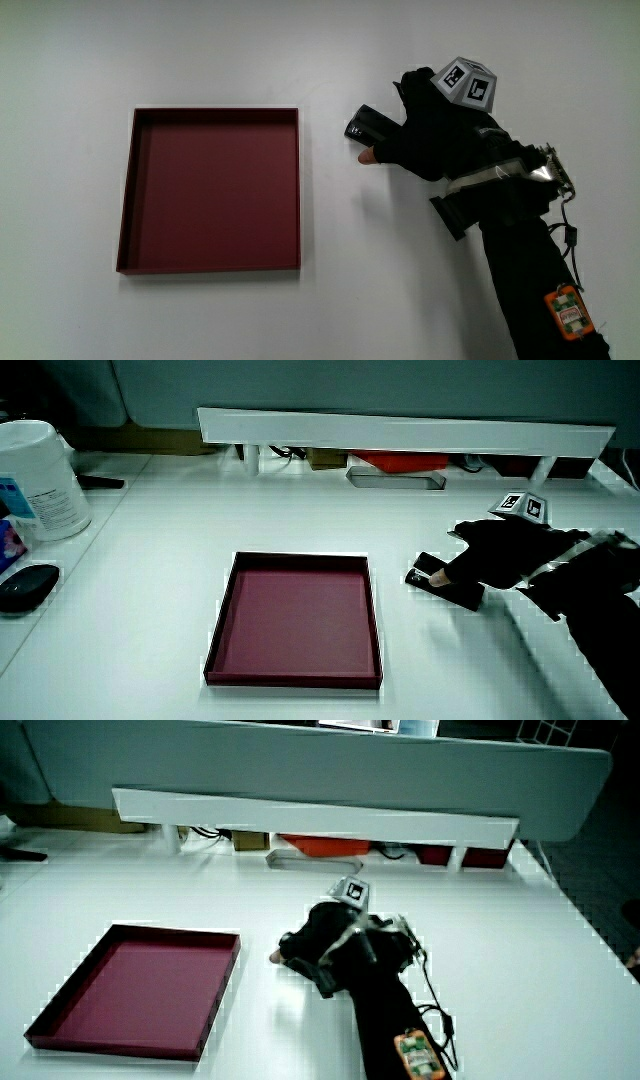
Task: Pick stapper from desk
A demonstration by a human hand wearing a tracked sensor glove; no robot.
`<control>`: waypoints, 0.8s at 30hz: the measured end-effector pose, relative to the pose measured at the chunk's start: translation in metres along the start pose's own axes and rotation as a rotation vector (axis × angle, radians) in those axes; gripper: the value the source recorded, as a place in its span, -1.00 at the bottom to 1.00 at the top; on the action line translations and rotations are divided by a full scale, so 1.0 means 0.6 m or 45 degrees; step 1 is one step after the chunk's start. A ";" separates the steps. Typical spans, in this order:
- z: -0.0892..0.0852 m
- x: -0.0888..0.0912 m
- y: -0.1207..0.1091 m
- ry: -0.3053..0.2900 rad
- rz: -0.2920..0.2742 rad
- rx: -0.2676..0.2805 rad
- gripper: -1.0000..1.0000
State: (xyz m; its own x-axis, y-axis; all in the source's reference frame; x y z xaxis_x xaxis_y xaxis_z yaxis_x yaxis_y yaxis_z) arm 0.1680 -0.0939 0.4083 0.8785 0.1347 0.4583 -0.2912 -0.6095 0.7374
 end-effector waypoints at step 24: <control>-0.044 0.049 0.160 -0.033 -0.096 0.041 0.00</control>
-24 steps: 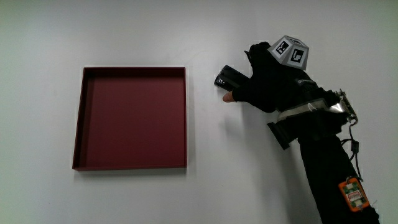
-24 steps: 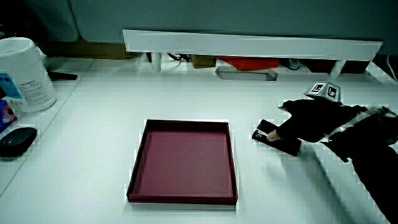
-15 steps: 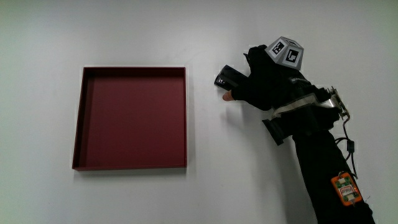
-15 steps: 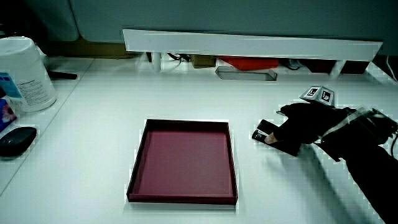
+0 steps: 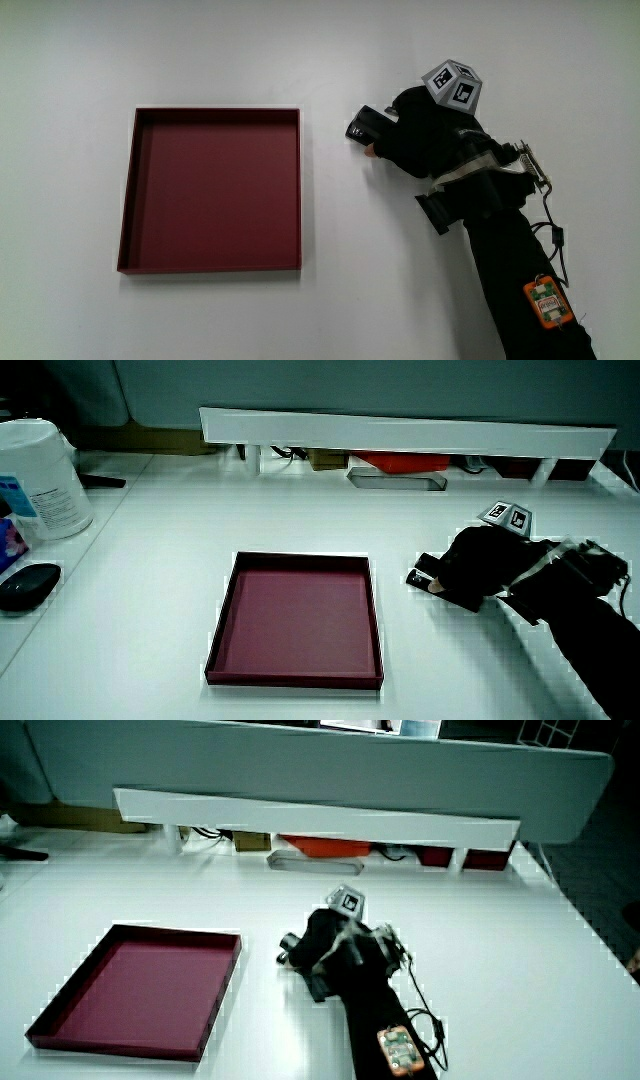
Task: Pick stapper from desk
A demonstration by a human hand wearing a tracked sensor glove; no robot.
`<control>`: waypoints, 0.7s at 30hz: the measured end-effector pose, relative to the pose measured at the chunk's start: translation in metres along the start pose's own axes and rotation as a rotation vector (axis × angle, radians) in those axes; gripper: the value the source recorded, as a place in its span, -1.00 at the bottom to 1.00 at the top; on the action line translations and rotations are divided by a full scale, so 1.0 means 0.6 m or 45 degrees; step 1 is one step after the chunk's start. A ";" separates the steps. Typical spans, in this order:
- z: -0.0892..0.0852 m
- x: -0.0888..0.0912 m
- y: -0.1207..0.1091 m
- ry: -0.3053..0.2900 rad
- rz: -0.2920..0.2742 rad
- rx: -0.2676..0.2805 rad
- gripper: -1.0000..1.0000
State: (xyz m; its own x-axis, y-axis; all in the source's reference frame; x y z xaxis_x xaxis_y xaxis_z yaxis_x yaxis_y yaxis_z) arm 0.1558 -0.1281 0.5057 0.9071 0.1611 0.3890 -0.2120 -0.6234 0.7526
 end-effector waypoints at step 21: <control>-0.007 -0.004 0.003 0.034 0.078 0.206 1.00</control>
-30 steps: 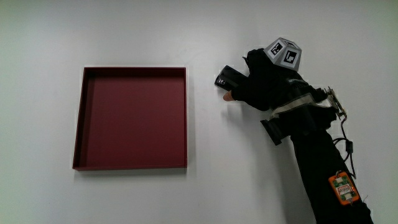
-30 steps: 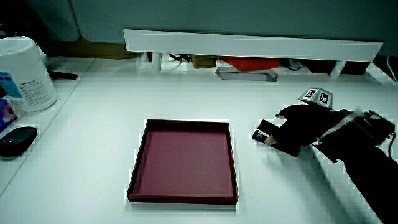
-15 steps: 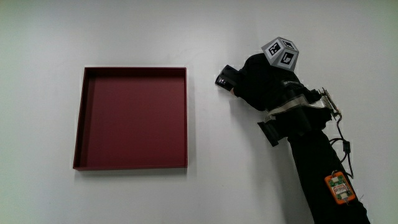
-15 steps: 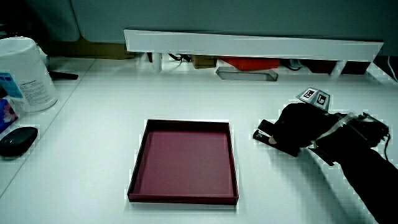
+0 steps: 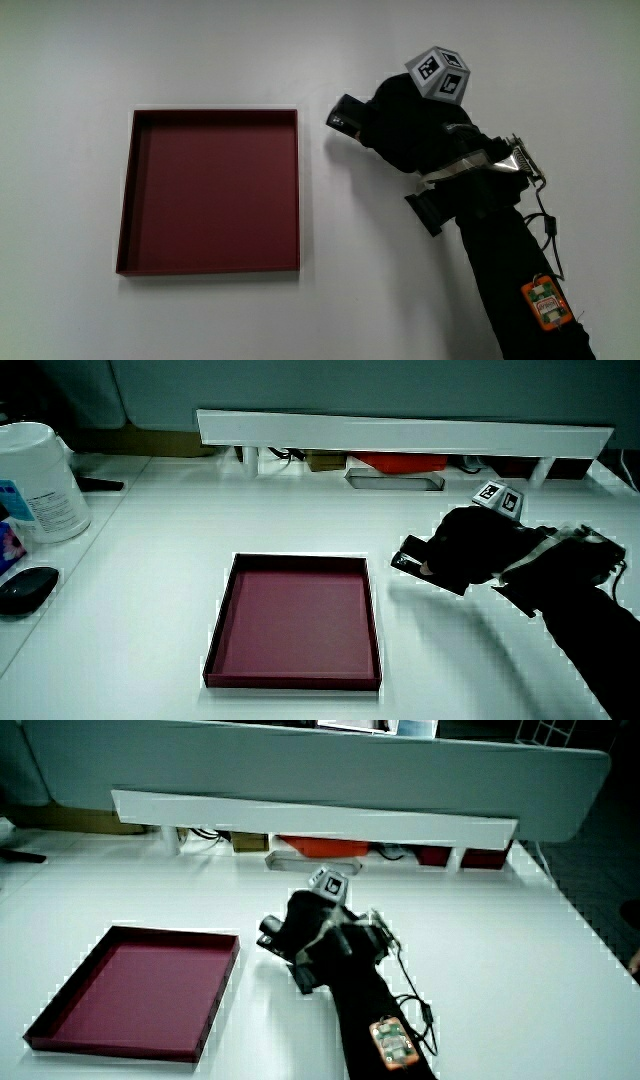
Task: Pick stapper from desk
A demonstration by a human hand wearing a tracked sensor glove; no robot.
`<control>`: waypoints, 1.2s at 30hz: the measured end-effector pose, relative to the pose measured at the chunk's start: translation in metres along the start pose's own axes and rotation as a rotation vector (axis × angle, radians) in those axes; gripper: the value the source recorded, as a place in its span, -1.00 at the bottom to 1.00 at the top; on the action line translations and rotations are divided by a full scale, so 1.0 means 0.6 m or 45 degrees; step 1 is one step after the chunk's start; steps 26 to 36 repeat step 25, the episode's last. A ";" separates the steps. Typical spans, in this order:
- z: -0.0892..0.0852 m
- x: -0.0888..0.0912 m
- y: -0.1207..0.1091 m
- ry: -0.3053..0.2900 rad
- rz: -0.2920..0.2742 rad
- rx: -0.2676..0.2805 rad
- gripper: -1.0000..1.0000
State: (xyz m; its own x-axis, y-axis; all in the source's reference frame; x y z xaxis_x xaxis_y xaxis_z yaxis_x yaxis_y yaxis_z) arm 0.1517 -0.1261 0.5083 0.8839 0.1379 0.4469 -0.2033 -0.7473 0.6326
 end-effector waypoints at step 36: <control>0.022 -0.208 -0.067 -0.022 0.445 0.053 1.00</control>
